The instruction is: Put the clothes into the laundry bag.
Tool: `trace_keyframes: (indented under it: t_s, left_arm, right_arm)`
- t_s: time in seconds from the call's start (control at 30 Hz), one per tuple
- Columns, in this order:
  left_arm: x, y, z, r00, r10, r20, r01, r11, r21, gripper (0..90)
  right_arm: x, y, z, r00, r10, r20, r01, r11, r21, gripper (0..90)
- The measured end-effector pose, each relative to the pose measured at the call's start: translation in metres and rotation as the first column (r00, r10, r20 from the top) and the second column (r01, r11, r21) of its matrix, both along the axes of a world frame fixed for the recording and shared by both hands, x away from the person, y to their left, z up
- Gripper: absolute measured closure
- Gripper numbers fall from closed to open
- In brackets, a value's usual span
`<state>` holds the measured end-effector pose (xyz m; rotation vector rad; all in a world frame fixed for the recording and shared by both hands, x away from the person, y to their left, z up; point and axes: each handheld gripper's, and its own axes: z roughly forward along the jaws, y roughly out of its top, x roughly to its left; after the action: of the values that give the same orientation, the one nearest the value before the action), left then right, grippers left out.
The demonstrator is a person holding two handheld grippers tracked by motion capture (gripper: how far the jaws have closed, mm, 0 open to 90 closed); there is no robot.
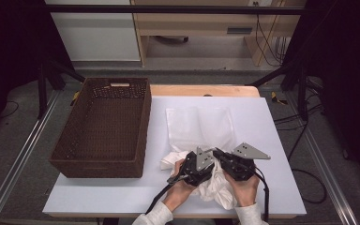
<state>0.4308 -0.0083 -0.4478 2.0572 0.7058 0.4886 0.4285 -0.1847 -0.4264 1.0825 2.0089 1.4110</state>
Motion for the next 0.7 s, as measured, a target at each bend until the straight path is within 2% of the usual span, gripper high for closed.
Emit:
trace_keyframes:
  t_s: [0.03, 0.07, 0.1, 0.13, 0.23, 0.33, 0.37, 0.43, 0.5, 0.53, 0.57, 0.6, 0.63, 0.67, 0.7]
  left_arm:
    - [-0.001, 0.004, 0.002, 0.9997, 0.021, -0.009, -0.021, 0.9998, 0.004, 43.1]
    - [-0.001, 0.011, 0.006, 0.9992, 0.011, -0.039, -0.011, 0.9999, -0.005, 31.9]
    - [-0.002, 0.019, 0.009, 0.9983, -0.006, -0.057, 0.004, 0.9995, -0.031, 29.0]
    - [-0.004, 0.027, 0.012, 0.9984, -0.007, -0.057, 0.005, 0.9991, -0.042, 25.9]
    - [-0.008, 0.054, 0.019, 0.9994, 0.006, -0.034, -0.008, 0.9989, -0.047, 21.1]
    - [-0.005, 0.075, 0.015, 0.9979, 0.043, -0.048, -0.045, 0.9986, -0.029, 18.2]
    - [-0.004, 0.079, 0.010, 0.9969, 0.050, -0.062, -0.051, 0.9984, -0.022, 17.5]
    - [0.001, 0.082, -0.004, 0.9921, 0.050, -0.115, -0.051, 0.9987, -0.006, 16.4]
    - [0.007, 0.081, -0.020, 0.9842, 0.036, -0.174, -0.042, 0.9988, -0.026, 15.5]
    - [0.010, 0.081, -0.025, 0.9768, 0.035, -0.211, -0.045, 0.9979, -0.046, 15.7]
    - [0.012, 0.082, -0.028, 0.9688, 0.016, -0.247, -0.035, 0.9966, -0.075, 20.7]
    - [0.012, 0.082, -0.029, 0.9651, -0.018, -0.261, -0.010, 0.9942, -0.107, 31.6]
    - [0.009, 0.082, -0.028, 0.9680, -0.040, -0.248, 0.010, 0.9927, -0.120, 44.1]
    - [0.005, 0.080, -0.025, 0.9738, -0.044, -0.223, 0.021, 0.9944, -0.104, 56.0]
    - [0.001, 0.078, -0.022, 0.9807, -0.039, -0.192, 0.025, 0.9969, -0.075, 61.8]
  right_arm:
    - [0.000, 0.000, 0.000, 1.0000, -0.007, 0.001, 0.007, 1.000, -0.008, 89.0]
    - [0.000, 0.000, -0.001, 1.0000, -0.008, 0.000, 0.008, 1.000, -0.010, 89.0]
    - [0.000, 0.000, -0.002, 1.0000, -0.009, 0.000, 0.009, 1.000, -0.012, 89.0]
    - [0.001, -0.001, -0.002, 0.9999, -0.010, 0.000, 0.010, 1.000, -0.013, 89.0]
    - [0.001, 0.000, -0.003, 1.0000, -0.009, -0.005, 0.009, 1.000, -0.014, 89.0]
    - [0.001, 0.002, -0.003, 0.9999, -0.011, -0.008, 0.010, 1.000, -0.026, 89.0]
    - [0.002, 0.002, -0.004, 0.9999, -0.010, -0.009, 0.010, 1.000, -0.028, 89.0]
    - [0.002, 0.003, -0.005, 0.9999, -0.006, -0.011, 0.005, 0.999, -0.036, 89.0]
    - [0.002, 0.005, -0.005, 0.9999, -0.007, -0.015, 0.007, 0.999, -0.036, 88.9]
    - [0.002, 0.005, -0.006, 0.9998, -0.006, -0.017, 0.006, 0.999, -0.037, 89.0]
    - [0.002, 0.005, -0.006, 0.9999, -0.004, -0.015, 0.004, 0.999, -0.042, 89.0]
    - [0.002, 0.005, -0.006, 0.9999, -0.005, -0.016, 0.005, 0.999, -0.044, 89.0]
    - [0.002, 0.005, -0.006, 0.9998, -0.007, -0.017, 0.006, 0.999, -0.043, 89.0]
    - [0.003, 0.005, -0.006, 0.9999, -0.007, -0.016, 0.006, 0.999, -0.039, 89.0]
    - [0.003, 0.005, -0.006, 0.9998, -0.007, -0.019, 0.006, 0.999, -0.038, 89.0]
